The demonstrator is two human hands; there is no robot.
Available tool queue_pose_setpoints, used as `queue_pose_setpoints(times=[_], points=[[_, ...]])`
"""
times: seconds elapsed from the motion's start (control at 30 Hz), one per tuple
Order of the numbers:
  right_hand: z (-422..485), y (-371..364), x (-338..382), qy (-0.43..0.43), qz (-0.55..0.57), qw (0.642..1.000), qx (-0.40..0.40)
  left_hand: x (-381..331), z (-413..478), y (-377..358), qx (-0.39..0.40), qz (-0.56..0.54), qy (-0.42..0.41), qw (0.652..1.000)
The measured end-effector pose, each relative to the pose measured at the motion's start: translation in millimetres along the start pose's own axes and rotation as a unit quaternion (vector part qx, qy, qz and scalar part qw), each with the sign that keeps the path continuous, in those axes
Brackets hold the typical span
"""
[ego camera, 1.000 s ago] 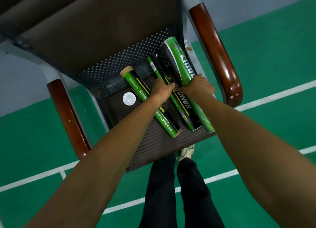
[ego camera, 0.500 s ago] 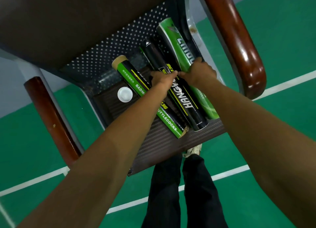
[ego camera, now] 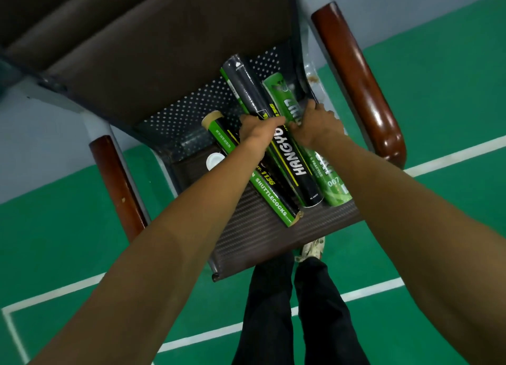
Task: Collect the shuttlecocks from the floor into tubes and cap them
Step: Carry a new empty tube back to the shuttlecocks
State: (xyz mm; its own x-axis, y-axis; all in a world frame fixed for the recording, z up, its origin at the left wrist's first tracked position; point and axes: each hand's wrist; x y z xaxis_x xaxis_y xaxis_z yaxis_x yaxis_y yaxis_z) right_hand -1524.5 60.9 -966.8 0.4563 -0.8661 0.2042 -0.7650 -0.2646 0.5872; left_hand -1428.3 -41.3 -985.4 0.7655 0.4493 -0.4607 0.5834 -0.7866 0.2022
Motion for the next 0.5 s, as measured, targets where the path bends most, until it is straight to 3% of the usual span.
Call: queue_pose_setpoints(times=[0.17,0.33,0.5], points=[[-56.5,73.4,23.8,0.082,0.086,0.990,-0.083,-45.1,-64.8,18.9,0.028,0.014,-0.059,0.998],[-130.6,154.5,46.0,0.190,0.289,0.928,-0.138,-92.5,-140.1,21.8,0.065,0.069,-0.162,0.982],[-219.0,239.0,53.0,0.241,0.329,0.883,-0.234,-148.5,-239.4,9.7,0.053,0.155,-0.249,0.954]])
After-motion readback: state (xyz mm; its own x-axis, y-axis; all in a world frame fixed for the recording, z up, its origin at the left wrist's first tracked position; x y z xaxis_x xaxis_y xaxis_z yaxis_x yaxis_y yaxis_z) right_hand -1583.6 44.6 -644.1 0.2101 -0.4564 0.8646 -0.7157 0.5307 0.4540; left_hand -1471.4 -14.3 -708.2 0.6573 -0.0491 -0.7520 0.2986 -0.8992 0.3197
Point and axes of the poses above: each hand's wrist, its own z-axis towards the middle knuckle, its own y-axis out of the back of the hand, x = y × z, and after that the axes turned 12 degrees about x, right-handed
